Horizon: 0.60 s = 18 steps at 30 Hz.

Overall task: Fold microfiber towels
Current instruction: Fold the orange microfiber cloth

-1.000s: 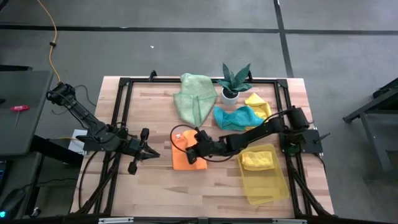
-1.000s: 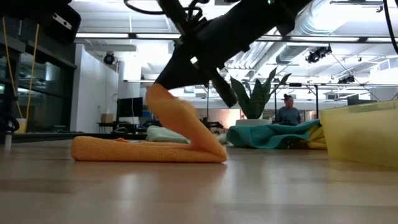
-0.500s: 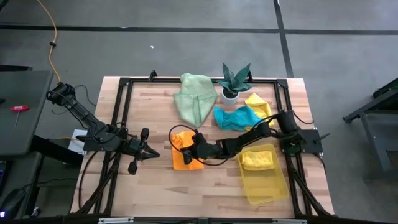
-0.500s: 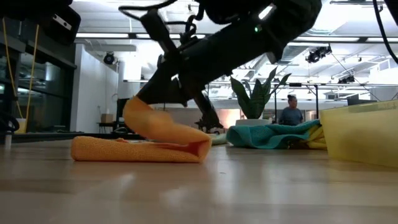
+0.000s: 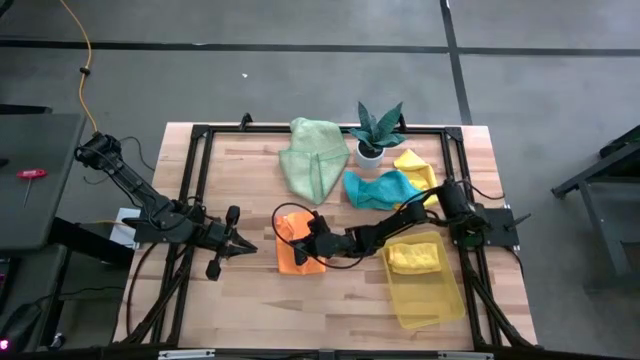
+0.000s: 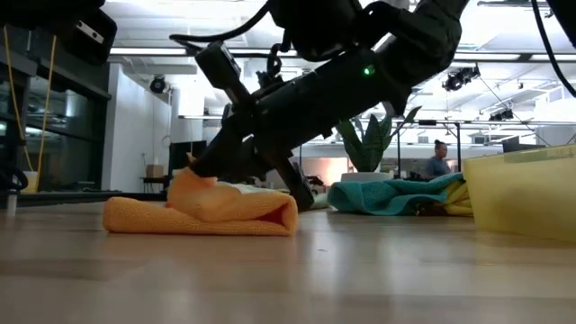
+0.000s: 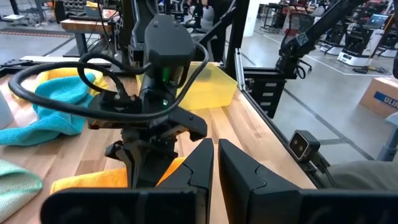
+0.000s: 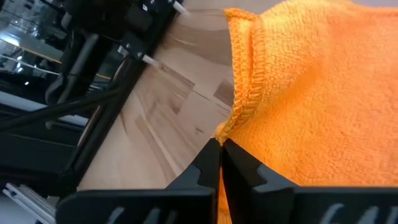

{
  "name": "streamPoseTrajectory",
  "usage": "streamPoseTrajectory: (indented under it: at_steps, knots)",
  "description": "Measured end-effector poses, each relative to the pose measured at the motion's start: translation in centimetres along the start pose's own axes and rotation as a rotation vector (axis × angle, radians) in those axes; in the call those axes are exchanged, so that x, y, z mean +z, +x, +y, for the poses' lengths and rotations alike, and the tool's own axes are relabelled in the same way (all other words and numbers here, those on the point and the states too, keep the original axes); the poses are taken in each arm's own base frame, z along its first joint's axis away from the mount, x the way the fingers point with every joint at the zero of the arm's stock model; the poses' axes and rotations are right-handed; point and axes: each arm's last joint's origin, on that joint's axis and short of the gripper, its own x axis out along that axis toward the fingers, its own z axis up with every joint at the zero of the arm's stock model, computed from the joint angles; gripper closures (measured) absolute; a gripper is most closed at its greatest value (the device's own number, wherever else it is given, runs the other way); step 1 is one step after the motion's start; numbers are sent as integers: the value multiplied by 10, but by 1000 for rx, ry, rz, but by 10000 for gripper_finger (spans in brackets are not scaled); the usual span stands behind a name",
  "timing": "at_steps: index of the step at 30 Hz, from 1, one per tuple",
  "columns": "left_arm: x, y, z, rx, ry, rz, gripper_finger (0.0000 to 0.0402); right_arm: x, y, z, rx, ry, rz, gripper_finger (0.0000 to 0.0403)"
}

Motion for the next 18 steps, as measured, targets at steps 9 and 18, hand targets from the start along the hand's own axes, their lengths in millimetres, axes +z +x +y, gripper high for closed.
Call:
streamPoseTrajectory:
  at_steps: [9, 18]
  knots:
    - [0, 0, 0, 0, 0, 0, 387, 0, 0, 1, 19, -28, 22, 401]
    - [0, 0, 0, 0, 0, 0, 387, 2, 0, 9, 108, -50, 16, 312]
